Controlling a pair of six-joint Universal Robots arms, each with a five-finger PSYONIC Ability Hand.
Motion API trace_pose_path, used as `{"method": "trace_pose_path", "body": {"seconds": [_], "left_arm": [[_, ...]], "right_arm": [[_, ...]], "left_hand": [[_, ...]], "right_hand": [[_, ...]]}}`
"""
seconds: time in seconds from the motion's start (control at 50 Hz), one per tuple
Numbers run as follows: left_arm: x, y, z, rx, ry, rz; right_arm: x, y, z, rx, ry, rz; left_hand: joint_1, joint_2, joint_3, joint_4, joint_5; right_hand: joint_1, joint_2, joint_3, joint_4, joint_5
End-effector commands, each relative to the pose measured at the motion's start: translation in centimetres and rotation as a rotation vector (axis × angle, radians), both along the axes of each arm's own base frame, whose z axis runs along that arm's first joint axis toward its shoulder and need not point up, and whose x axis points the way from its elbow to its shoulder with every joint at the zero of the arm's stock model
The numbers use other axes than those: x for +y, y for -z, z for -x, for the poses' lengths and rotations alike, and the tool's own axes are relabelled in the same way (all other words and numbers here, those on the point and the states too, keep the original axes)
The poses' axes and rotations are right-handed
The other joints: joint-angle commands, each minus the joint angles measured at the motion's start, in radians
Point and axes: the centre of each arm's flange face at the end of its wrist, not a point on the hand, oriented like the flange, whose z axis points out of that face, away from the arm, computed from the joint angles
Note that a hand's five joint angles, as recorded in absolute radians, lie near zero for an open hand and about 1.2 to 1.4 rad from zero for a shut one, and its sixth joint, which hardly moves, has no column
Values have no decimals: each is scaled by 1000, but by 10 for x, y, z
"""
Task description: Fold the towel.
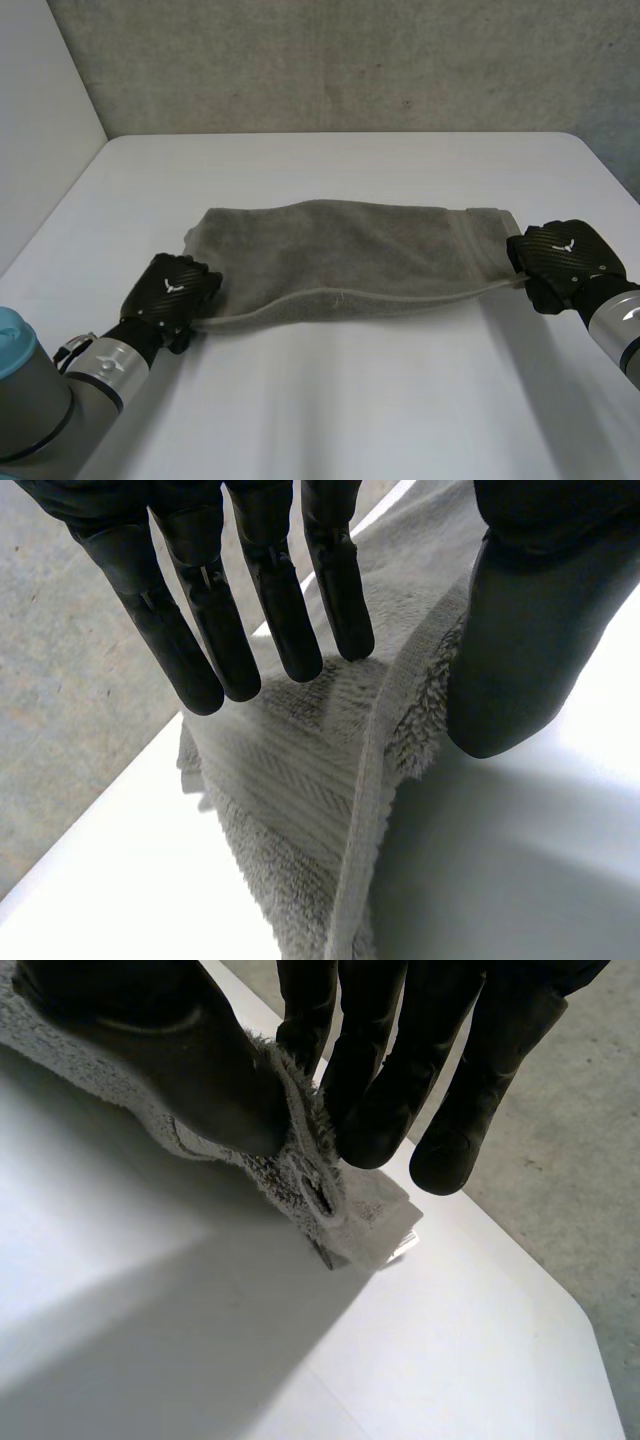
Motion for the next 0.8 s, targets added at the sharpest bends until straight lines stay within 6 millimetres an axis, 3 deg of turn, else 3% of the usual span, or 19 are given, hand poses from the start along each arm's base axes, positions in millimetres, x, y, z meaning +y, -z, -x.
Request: {"method": "trace_pose_path", "body": {"seconds": [0.02, 0.06, 0.14, 0.22, 0.26, 0.28, 0.32, 0.34, 0.38, 0.4, 0.42, 0.44, 0.48, 0.52, 0.6, 0.66, 0.7, 0.72, 0.8], "left_arm": [[-1, 3, -9, -14, -31, -18], [-1, 3, -9, -21, -31, -11], [0, 2, -10, -48, -37, 0], [0, -7, -12, -73, -57, 27], [-2, -34, -16, -97, -96, 111], [-2, -34, -16, -97, -96, 111], [-1, -85, -16, -73, -132, 262], [-1, -86, -16, -73, -132, 263], [5, -147, -15, -1, -143, 418], [6, -147, -15, 0, -143, 419], [12, -178, -13, 52, -136, 478], [12, -178, -13, 53, -135, 478], [21, -219, -12, 153, -114, 492], [20, -226, -12, 179, -108, 455], [11, -224, -8, 172, -96, 349], [-7, -199, -3, 123, -95, 185], [-27, -169, 2, 76, -99, 22], [-27, -169, 2, 75, -99, 21], [-57, -126, 9, -15, -104, -172]], "right_arm": [[-1, 0, 3, -6, 21, -1], [-2, 0, 4, -14, 33, -4], [-2, -2, 4, -15, 37, 0], [-4, -22, 4, -16, 37, 58], [-3, -41, 3, -21, 36, 113], [-3, -41, 3, -21, 36, 113], [6, -92, 3, -40, 32, 232], [6, -92, 3, -40, 32, 233], [17, -145, 2, -61, 26, 324], [17, -145, 2, -61, 26, 325], [21, -167, 3, -67, 21, 352], [21, -167, 3, -68, 21, 352], [24, -189, 3, -58, 10, 326], [22, -192, 3, -48, 7, 289], [0, -166, 1, 73, -14, 103], [-1, -154, -3, 141, -45, 47], [-7, -131, -13, 259, -116, -33], [-7, -131, -13, 259, -117, -34], [-28, -98, -26, 339, -117, -114]], "left_hand": [[-46, -46, -40, -54, -209], [13, 12, 19, 4, -151], [580, 579, 586, 571, 416], [582, 582, 588, 573, 419], [582, 582, 588, 573, 419], [582, 582, 588, 573, 419], [582, 582, 588, 573, 419], [582, 582, 588, 573, 419], [582, 582, 588, 573, 419], [582, 582, 588, 573, 419], [582, 582, 588, 573, 419], [582, 582, 588, 573, 419], [582, 582, 588, 573, 419], [582, 582, 588, 573, 419], [582, 582, 588, 573, 419], [582, 582, 588, 573, 419], [582, 582, 588, 573, 419], [582, 582, 588, 573, 419], [582, 582, 588, 573, 419]], "right_hand": [[69, 59, 62, 57, 47], [69, 59, 62, 57, 47], [69, 59, 62, 57, 47], [69, 59, 62, 57, 47], [69, 59, 62, 57, 47], [69, 59, 62, 57, 47], [69, 59, 62, 57, 47], [69, 59, 62, 57, 47], [69, 59, 62, 57, 47], [69, 59, 62, 57, 47], [69, 59, 62, 57, 47], [69, 59, 62, 57, 47], [69, 59, 62, 57, 47], [69, 59, 62, 57, 47], [69, 59, 62, 57, 47], [69, 59, 62, 57, 47], [69, 59, 62, 57, 47], [69, 59, 62, 57, 47], [69, 59, 62, 57, 47]]}}
